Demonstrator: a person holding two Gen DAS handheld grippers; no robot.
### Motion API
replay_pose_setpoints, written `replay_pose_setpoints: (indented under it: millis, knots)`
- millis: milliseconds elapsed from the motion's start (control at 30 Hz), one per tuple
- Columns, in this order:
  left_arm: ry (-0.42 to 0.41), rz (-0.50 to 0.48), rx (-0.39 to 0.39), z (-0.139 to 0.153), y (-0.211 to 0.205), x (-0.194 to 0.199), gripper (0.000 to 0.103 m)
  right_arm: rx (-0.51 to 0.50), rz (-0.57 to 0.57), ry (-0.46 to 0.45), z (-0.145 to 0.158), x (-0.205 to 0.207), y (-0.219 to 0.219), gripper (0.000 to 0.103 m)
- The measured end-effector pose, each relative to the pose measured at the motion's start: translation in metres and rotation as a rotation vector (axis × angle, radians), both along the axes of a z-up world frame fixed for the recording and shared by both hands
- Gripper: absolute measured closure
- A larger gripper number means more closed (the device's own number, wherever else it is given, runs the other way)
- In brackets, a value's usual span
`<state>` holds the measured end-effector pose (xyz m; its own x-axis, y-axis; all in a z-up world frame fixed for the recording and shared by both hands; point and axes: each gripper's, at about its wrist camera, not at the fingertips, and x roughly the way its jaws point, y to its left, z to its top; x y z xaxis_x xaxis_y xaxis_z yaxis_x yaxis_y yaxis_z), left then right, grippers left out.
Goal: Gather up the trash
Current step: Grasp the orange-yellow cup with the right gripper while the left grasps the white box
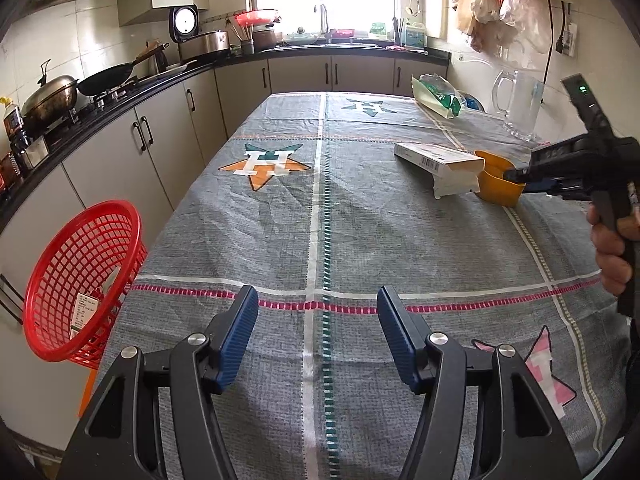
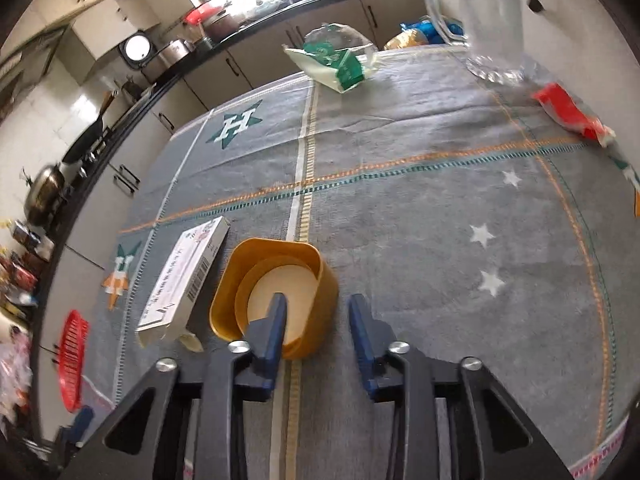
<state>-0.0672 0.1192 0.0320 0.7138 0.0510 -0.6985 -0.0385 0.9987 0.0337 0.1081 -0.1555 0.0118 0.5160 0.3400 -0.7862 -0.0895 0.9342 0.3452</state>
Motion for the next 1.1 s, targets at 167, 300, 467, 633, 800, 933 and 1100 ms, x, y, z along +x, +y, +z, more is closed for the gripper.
replay_pose_setpoints:
  millis: [167, 300, 467, 633, 800, 933, 1100]
  knots:
    - [0.043, -0.019, -0.05, 0.001, 0.0, 0.008, 0.041, -0.037, -0.007, -0.027, 0.0, -0.003, 0.0, 0.097]
    - [0.046, -0.044, -0.061, 0.014, -0.016, 0.02, 0.038, -0.035, -0.051, -0.101, 0.013, -0.012, -0.017, 0.097]
    - [0.062, -0.088, -0.118, 0.038, -0.043, 0.05, 0.032, 0.015, -0.092, -0.165, 0.027, -0.023, -0.035, 0.097]
    - [0.148, -0.077, -0.231, 0.053, -0.06, 0.11, 0.025, 0.067, -0.122, -0.151, 0.026, -0.025, -0.048, 0.097]
    - [0.299, -0.028, -0.306, 0.042, -0.069, 0.176, 0.024, 0.074, -0.175, -0.181, 0.032, -0.031, -0.06, 0.097]
    - [0.402, 0.008, -0.321, 0.021, -0.077, 0.213, 0.024, 0.101, -0.202, -0.18, 0.033, -0.031, -0.069, 0.097]
    - [0.437, -0.005, -0.278, 0.007, -0.093, 0.227, 0.024, 0.121, -0.214, -0.165, 0.031, -0.03, -0.073, 0.097]
